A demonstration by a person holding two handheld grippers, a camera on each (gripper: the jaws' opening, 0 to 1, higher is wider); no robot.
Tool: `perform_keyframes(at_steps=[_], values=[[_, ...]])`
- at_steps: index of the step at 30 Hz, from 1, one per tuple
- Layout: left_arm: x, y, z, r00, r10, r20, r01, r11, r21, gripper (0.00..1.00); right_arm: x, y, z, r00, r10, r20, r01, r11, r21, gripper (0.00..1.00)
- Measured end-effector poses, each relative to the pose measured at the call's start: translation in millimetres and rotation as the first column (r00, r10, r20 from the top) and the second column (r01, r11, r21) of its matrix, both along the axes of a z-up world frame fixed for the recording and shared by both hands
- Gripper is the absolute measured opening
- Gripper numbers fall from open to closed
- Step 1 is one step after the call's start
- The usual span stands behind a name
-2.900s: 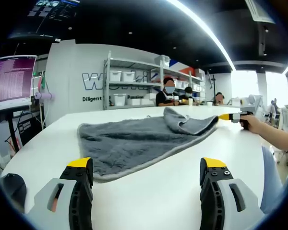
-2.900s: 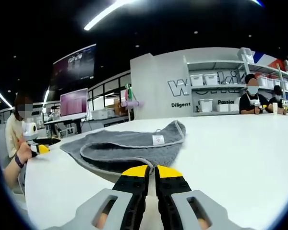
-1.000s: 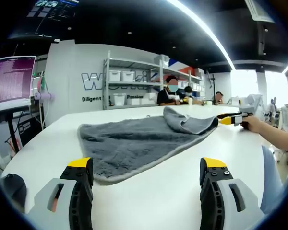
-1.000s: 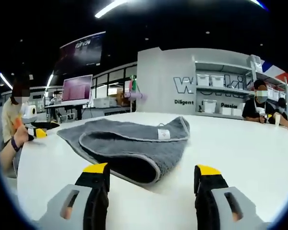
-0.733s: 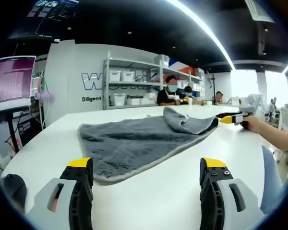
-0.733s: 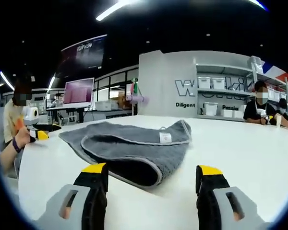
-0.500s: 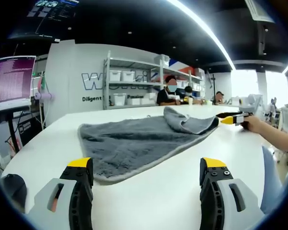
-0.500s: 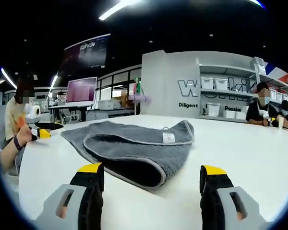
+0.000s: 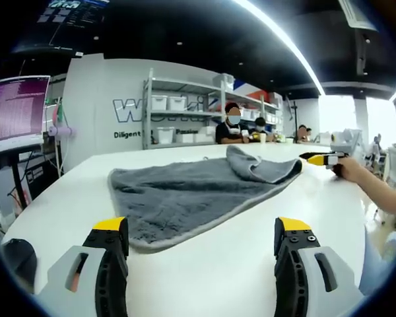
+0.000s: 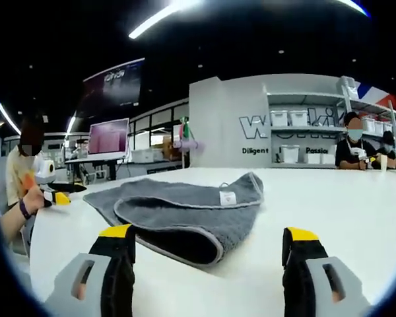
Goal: Fold the towel on the table until its edges align and the towel forms a compact rectangular stack.
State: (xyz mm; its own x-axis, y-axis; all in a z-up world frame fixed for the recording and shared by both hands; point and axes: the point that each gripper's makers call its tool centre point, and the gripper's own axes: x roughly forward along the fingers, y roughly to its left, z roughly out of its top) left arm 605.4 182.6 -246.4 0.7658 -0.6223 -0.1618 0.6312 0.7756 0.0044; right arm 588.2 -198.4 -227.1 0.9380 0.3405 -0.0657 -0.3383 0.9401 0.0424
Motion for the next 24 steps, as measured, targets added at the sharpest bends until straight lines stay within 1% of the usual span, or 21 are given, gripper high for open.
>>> perform_keyframes(at_steps=[6,11,16,19,24], values=[[-0.2,0.6,1.2,1.000,0.001,-0.002,-0.001,1.000,-0.018,0.89,-1.2,2.2,1.2,1.000,0.008,0.005,-0.008,1.000,0.005,0.99],[-1.1,0.3,1.6,1.000,-0.001,-0.003,0.001,1.000,-0.029,0.89,-1.9,-0.5,5.5,1.000,0.005,0.022,-0.005,0.999,0.032,0.99],[-1.7,0.8,2.3,1.000,0.006,-0.005,-0.007,0.999,-0.040,0.89,-3.1,-0.1,5.1,1.000,-0.006,0.025,0.005,0.999,0.032,0.99],[0.8,3.9,4.8,1.000,0.024,-0.008,-0.024,0.997,-0.068,0.89,-2.5,-1.1,4.1,1.000,-0.010,0.021,0.009,1.000,0.028,0.99],[5.7,9.0,6.3,0.998,0.063,-0.018,-0.065,0.994,-0.093,0.89,-2.8,-1.8,3.0,1.000,-0.013,0.018,0.013,1.000,0.025,0.99]])
